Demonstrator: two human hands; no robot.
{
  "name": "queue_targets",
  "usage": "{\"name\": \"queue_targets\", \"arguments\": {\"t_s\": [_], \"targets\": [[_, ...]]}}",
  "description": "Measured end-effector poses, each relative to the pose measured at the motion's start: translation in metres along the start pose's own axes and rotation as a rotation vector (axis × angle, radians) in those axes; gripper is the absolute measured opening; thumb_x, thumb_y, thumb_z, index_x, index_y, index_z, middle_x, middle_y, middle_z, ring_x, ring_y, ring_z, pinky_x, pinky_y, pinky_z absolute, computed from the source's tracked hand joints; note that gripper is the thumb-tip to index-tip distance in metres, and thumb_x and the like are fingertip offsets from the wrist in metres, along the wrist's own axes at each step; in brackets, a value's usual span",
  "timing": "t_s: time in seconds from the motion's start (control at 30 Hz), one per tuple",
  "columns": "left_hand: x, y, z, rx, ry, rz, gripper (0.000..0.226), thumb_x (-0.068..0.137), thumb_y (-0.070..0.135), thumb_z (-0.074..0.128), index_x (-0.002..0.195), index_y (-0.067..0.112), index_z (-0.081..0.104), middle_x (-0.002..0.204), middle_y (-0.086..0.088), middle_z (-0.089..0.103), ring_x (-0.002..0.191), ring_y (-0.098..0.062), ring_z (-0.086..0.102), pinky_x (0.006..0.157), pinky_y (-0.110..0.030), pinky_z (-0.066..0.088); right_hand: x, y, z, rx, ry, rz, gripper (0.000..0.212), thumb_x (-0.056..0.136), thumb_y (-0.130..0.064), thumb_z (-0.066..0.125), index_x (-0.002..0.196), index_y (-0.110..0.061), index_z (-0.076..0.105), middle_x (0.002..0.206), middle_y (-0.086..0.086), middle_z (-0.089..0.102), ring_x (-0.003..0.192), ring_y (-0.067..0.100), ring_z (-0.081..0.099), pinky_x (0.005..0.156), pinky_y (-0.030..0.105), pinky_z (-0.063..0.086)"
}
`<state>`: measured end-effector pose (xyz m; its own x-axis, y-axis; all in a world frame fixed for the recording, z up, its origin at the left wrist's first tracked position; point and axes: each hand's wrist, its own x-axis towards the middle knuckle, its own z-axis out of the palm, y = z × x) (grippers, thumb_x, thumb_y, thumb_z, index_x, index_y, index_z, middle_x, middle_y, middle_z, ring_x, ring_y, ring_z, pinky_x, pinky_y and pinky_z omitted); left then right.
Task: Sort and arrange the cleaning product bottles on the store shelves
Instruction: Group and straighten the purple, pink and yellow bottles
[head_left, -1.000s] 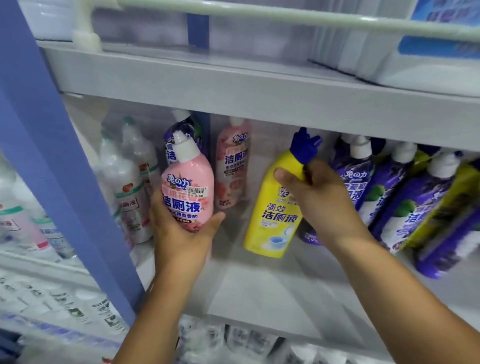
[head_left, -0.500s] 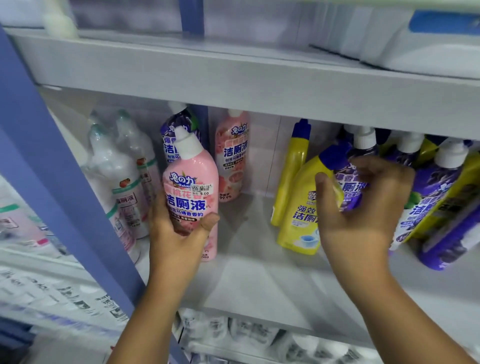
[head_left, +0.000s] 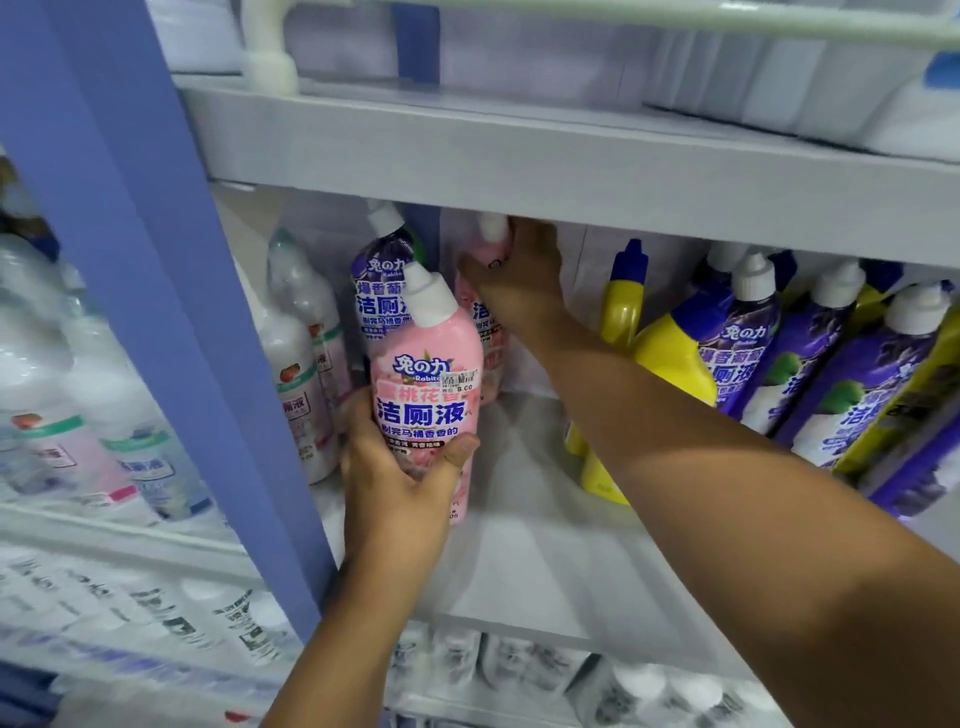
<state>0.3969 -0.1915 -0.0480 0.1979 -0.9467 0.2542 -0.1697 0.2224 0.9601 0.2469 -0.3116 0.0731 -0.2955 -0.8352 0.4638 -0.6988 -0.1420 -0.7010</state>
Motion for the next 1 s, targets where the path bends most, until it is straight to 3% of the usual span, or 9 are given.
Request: {"name": "queue_targets", "arguments": {"t_s": [0.17,0.27,0.37,0.43,0.53,0.6,0.73,0.87,1.0], "targets": [[-0.003,-0.001,-0.001,0.017,-0.011,0.032,0.091,0.059,0.069,0.073,0.136,0.055,0.026,0.135,0.006,0.056,0.122,-0.023,0.059,0.098,-0.05,0.053,0.003,0.02,0.01,0.052,0.041,0.047,0.043,0.096,-0.036,0.057,0.126,-0.005,0.055,0.119,0.019,0.057,0.108,0.035,0.059,0.091,0.032,0.046],[-0.002,-0.001,-0.002,-0.003,-0.009,0.047,0.088,0.06,0.067,0.074,0.134,0.056,0.028,0.136,0.004,0.057,0.122,-0.022,0.059,0.1,-0.049,0.052,-0.011,0.025,0.005,0.169,0.006,-0.018,0.021,0.101,-0.033,0.055,0.112,-0.016,0.049,0.093,-0.002,0.059,0.081,0.01,0.058,0.074,0.024,0.044],[-0.002,-0.001,0.0,-0.03,0.012,0.065,0.089,0.063,0.064,0.076,0.138,0.051,0.031,0.136,0.001,0.057,0.124,-0.024,0.058,0.102,-0.051,0.051,-0.029,0.018,-0.006,0.17,0.104,-0.14,0.009,0.104,-0.029,0.054,0.097,-0.027,0.048,0.083,-0.005,0.057,0.072,-0.004,0.056,0.068,0.018,0.04],[-0.002,-0.002,0.002,-0.059,0.015,0.087,0.091,0.067,0.061,0.076,0.144,0.04,0.032,0.139,-0.001,0.055,0.127,-0.024,0.057,0.104,-0.051,0.05,-0.044,0.012,-0.013,0.17,0.123,-0.192,0.01,0.103,-0.028,0.055,0.097,-0.02,0.051,0.081,0.002,0.06,0.07,0.003,0.059,0.066,0.025,0.045],[-0.002,-0.004,0.004,-0.107,0.015,0.114,0.08,0.072,0.053,0.076,0.141,0.043,0.037,0.139,-0.001,0.056,0.125,-0.019,0.059,0.105,-0.047,0.05,-0.067,0.01,-0.027,0.157,0.153,-0.257,0.011,0.101,-0.022,0.058,0.098,-0.011,0.056,0.079,0.005,0.059,0.073,0.019,0.058,0.068,0.033,0.048],[-0.002,-0.002,0.005,-0.122,0.016,0.126,0.071,0.073,0.051,0.076,0.132,0.054,0.036,0.138,-0.001,0.058,0.123,-0.017,0.062,0.104,-0.042,0.051,-0.085,0.009,-0.039,0.166,0.182,-0.254,0.009,0.1,-0.019,0.06,0.101,-0.01,0.059,0.08,0.003,0.059,0.073,0.017,0.057,0.068,0.028,0.046],[-0.001,-0.003,0.003,-0.133,-0.008,0.126,0.074,0.073,0.048,0.074,0.136,0.047,0.035,0.133,0.007,0.061,0.115,-0.004,0.065,0.094,-0.02,0.052,-0.116,0.009,-0.06,0.155,0.18,-0.151,0.017,0.096,-0.031,0.062,0.108,-0.021,0.059,0.092,0.004,0.062,0.076,0.017,0.06,0.067,0.026,0.044],[-0.009,-0.007,0.0,-0.1,0.006,0.095,0.088,0.074,0.045,0.075,0.148,0.025,0.032,0.136,0.002,0.06,0.115,-0.01,0.065,0.097,-0.033,0.051,-0.144,0.02,-0.071,0.358,0.051,0.036,0.036,0.084,-0.038,0.078,0.111,-0.038,0.055,0.1,-0.011,0.07,0.091,0.007,0.069,0.078,0.025,0.055],[-0.019,0.0,-0.004,-0.063,-0.022,0.03,0.08,0.068,0.045,0.086,0.136,0.026,0.048,0.107,0.02,0.068,0.089,0.017,0.063,0.086,-0.03,0.051,-0.168,0.063,-0.06,0.631,-0.169,0.295,0.052,0.074,-0.02,0.085,0.119,-0.017,0.059,0.113,0.002,0.076,0.107,0.021,0.072,0.096,0.051,0.057]]}}
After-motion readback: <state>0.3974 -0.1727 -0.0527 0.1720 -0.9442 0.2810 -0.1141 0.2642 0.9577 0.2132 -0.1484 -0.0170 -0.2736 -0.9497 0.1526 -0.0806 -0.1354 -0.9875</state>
